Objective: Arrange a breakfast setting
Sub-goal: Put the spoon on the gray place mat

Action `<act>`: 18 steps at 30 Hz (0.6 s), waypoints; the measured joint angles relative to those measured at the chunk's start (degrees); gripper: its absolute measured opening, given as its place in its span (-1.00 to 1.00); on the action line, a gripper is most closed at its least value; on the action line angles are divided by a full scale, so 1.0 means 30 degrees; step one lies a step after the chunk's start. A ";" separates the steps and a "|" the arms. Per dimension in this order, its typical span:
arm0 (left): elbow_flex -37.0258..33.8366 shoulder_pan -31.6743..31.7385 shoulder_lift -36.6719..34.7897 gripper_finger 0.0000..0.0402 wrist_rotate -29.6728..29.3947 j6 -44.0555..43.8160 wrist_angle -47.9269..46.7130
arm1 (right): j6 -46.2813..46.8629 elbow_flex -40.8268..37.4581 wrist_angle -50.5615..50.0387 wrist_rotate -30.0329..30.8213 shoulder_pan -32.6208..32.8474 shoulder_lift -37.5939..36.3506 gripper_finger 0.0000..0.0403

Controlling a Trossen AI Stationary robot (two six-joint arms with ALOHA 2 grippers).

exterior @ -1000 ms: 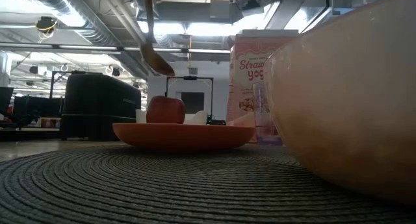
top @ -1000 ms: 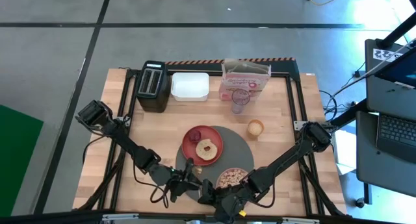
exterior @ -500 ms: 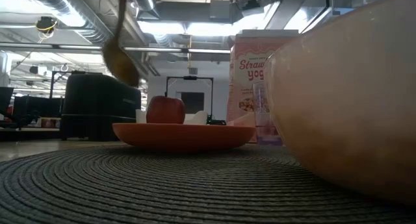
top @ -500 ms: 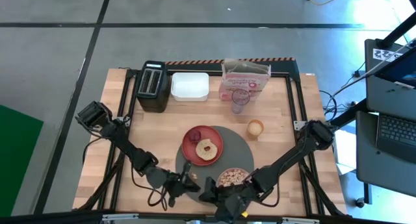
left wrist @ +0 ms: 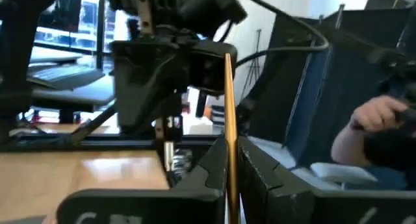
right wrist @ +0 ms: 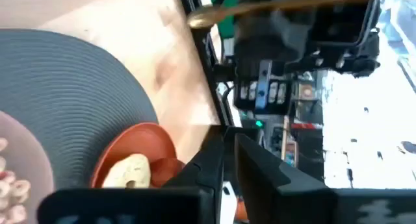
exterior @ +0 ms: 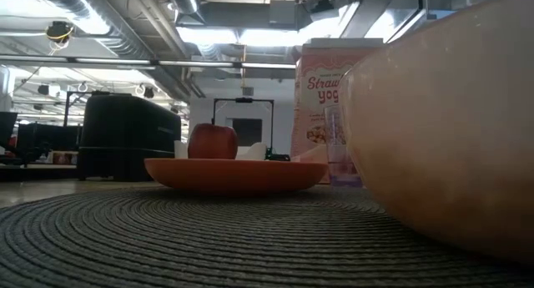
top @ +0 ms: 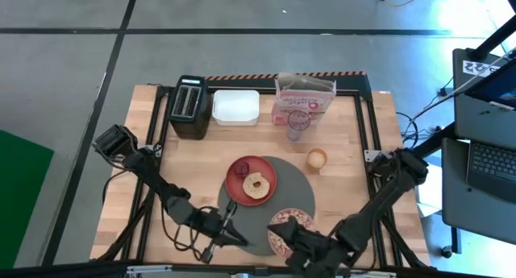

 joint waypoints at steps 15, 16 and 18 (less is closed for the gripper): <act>-0.0058 0.0985 0.0093 -0.96 0.3272 0.8575 -0.5502 | 0.6297 0.0058 -0.5543 0.4594 0.1201 -0.0117 -0.78; -0.0059 0.1047 0.0094 -0.96 0.4146 0.9886 -0.5773 | 0.7198 0.0058 -0.6413 0.4925 0.1204 -0.0117 -0.78; -0.0066 0.1131 0.0101 -0.96 0.5551 1.2523 -0.6162 | 0.9219 0.0058 -0.8044 0.5362 0.1167 -0.0125 -0.78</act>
